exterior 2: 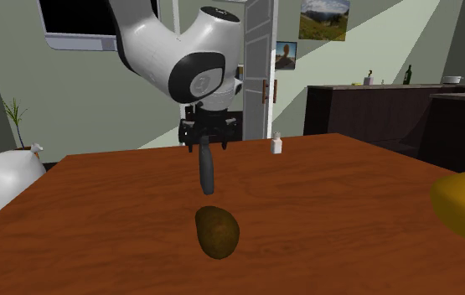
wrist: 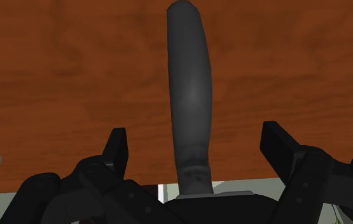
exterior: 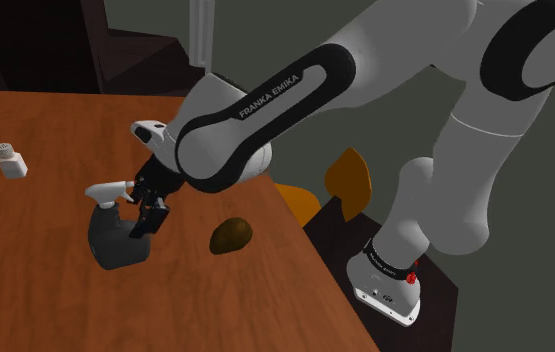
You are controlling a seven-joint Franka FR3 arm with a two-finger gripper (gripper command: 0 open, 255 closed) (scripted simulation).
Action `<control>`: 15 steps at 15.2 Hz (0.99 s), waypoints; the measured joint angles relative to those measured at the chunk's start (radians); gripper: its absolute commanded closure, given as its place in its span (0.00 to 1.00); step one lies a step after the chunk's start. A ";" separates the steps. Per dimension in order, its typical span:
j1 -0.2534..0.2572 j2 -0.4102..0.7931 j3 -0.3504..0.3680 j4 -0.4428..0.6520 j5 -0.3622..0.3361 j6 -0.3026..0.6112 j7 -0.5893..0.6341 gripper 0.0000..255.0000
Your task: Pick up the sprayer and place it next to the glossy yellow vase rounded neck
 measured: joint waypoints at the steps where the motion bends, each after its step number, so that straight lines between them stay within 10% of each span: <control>1: 0.000 0.016 0.005 0.007 0.009 0.010 -0.010 0.00; 12: 0.003 0.104 0.021 0.057 0.027 0.055 -0.031 0.00; 13: 0.003 0.104 0.021 0.057 0.027 0.055 -0.031 1.00; 15: 0.003 0.104 0.021 0.057 0.027 0.055 -0.031 1.00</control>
